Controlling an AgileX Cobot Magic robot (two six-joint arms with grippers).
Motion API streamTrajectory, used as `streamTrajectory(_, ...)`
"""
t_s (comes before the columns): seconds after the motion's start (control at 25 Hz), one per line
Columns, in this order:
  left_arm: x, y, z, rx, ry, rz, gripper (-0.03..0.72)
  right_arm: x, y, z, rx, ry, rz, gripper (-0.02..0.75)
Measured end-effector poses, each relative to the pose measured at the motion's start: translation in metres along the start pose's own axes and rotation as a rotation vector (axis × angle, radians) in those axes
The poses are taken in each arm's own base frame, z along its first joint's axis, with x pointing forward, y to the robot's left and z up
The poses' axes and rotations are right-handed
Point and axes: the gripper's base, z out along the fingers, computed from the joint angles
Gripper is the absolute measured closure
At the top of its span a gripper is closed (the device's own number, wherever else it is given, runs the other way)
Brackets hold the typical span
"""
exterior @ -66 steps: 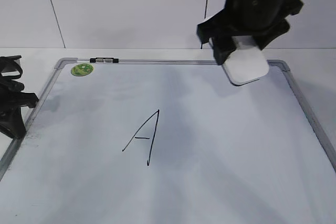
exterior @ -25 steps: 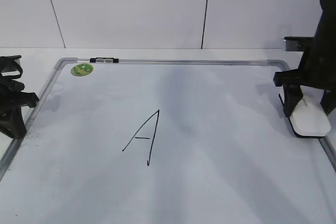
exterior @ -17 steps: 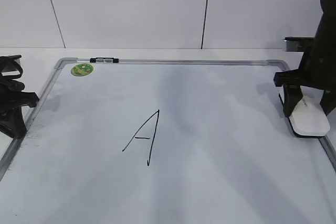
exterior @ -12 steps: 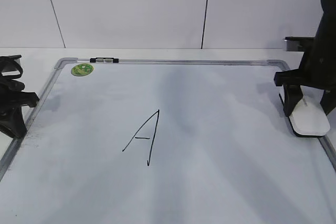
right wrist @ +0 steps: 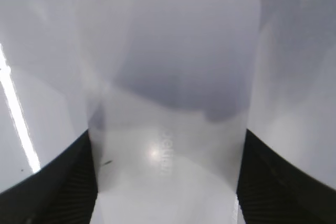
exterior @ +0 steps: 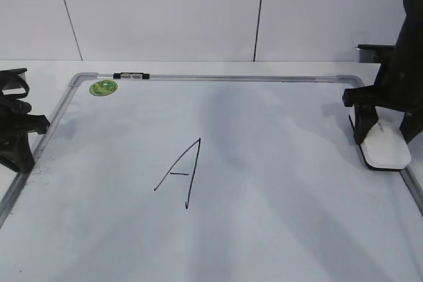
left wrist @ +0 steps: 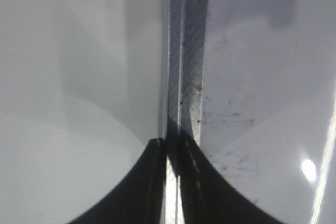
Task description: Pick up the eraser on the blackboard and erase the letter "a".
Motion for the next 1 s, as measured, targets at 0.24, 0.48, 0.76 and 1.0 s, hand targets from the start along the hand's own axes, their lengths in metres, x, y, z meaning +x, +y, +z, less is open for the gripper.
streamTrajectory(0.24, -0.0004, 0.0, 0.0, 0.0, -0.005, 0.0, 0.61, 0.0002, 0.0003, 0.0, -0.003, 0.003, 0.002, 0.179)
streamTrajectory(0.48, -0.0011, 0.0001, 0.0, -0.001, -0.012, 0.0, 0.61, 0.0032, -0.0003, -0.0001, 0.004, 0.035, 0.0, 0.179)
streamTrajectory(0.76, -0.0013, 0.0, 0.0, 0.0, -0.014, -0.001, 0.603, 0.0032, -0.0003, -0.0001, 0.004, 0.035, 0.002, 0.179)
streamTrajectory(1.0, -0.0015, 0.0001, 0.0006, 0.0, -0.015, -0.002, 0.601, 0.0019, 0.0004, 0.0092, -0.005, 0.063, 0.008, 0.179)
